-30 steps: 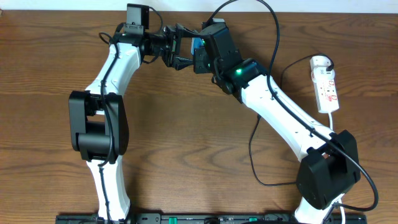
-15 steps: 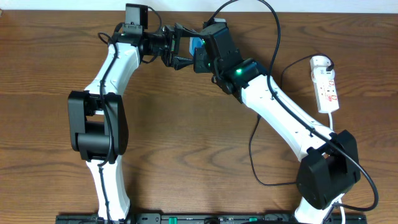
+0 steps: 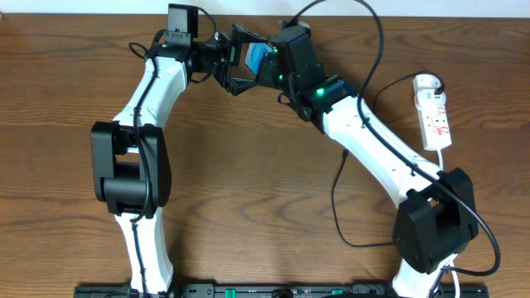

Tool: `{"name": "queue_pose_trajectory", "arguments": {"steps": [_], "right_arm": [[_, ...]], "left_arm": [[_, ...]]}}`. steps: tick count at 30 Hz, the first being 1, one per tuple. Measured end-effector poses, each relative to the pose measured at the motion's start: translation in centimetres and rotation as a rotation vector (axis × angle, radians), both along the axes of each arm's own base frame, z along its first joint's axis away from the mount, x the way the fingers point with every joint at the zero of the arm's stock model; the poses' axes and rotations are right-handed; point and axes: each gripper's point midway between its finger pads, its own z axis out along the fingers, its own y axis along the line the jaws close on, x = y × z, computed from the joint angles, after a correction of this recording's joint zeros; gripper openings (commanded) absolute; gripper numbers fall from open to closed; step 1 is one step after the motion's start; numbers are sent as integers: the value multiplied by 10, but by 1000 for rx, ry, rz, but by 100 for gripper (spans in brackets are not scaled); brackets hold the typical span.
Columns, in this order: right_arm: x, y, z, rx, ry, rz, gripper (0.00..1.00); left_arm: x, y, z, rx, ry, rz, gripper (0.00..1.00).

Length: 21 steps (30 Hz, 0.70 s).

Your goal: Plug charger to phone and switch on socket

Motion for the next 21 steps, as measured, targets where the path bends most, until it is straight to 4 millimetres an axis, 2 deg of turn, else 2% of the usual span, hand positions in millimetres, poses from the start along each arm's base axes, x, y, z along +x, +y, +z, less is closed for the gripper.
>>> {"name": "queue_pose_trajectory", "arguments": {"steps": [4, 9, 12, 21], "right_arm": [[11, -19, 1, 174, 84, -157, 1], [30, -56, 1, 365, 169, -350, 1], [35, -68, 2, 464, 212, -433, 1], [32, -50, 9, 660, 311, -462, 1]], "left_arm": [[2, 2, -3, 9, 45, 38, 98], [17, 6, -1, 22, 18, 98, 98], [24, 8, 1, 18, 30, 140, 98], [44, 9, 19, -45, 25, 221, 98]]}}
